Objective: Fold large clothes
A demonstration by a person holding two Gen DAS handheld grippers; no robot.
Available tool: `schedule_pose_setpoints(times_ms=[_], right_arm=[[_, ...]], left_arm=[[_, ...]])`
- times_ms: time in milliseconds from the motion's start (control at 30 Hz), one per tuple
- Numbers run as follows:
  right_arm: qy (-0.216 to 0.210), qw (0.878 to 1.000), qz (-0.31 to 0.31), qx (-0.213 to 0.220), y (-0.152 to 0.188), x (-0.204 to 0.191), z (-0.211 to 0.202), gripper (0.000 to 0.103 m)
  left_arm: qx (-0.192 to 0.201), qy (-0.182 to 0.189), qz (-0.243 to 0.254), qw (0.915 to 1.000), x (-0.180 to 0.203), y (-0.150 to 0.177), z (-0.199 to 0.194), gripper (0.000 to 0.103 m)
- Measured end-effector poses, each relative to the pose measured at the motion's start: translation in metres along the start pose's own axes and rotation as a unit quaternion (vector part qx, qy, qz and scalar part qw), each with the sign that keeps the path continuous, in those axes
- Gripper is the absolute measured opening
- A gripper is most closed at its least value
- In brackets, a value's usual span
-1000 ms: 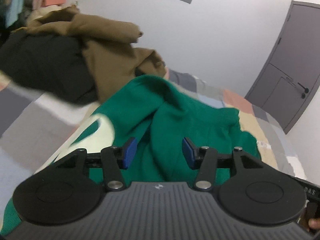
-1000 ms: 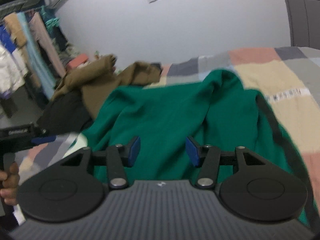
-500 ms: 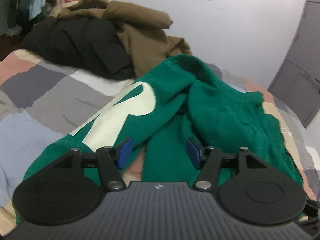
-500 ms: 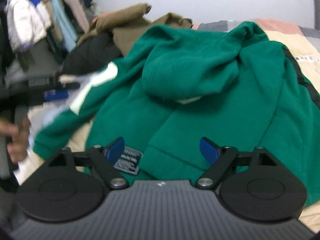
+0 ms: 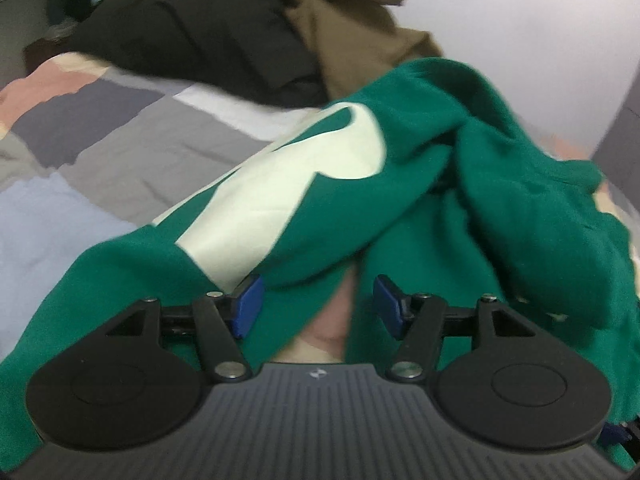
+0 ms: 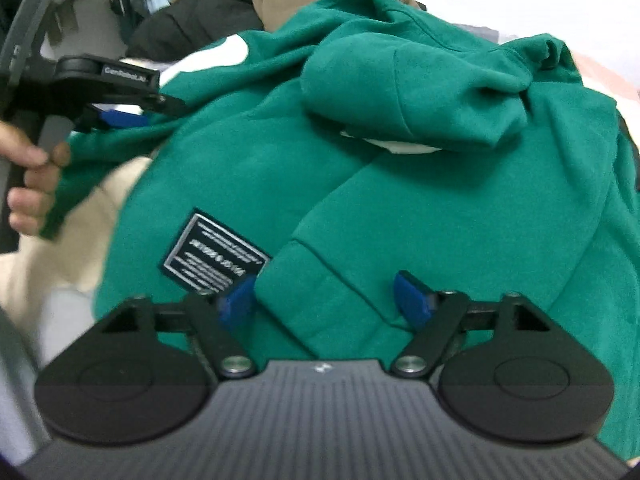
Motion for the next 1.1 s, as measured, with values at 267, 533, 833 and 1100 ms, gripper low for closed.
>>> schedule_pose_setpoints(times_ms=[267, 533, 833, 1100], right_arm=[[0.047, 0.998, 0.040, 0.019, -0.002, 0.023, -0.022, 0.033], [0.156, 0.978, 0.121, 0.074, -0.008, 0.104, -0.080, 0.031], [0.267, 0.948, 0.145, 0.093, -0.015, 0.240, -0.134, 0.030], [0.383, 0.900, 0.176, 0.107, -0.036, 0.374, -0.159, 0.029]], left_arm=[[0.011, -0.018, -0.029, 0.9993, -0.016, -0.006, 0.005, 0.066], [0.034, -0.052, -0.044, 0.9971, -0.028, -0.013, 0.008, 0.066], [0.043, -0.095, -0.021, 0.9943, -0.037, -0.034, 0.029, 0.066], [0.043, -0.129, 0.031, 0.9902, -0.033, -0.059, 0.058, 0.066]])
Point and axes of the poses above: each gripper's, at about its wrist camera, not at the fingertips, and z roughly the way its jaws point, x to its right, y to its underside, the point moved 2 cm from there along z, roughly the way its jaws point, and after that the axes turned 14 degrees about -z, right-handed, at the moved point
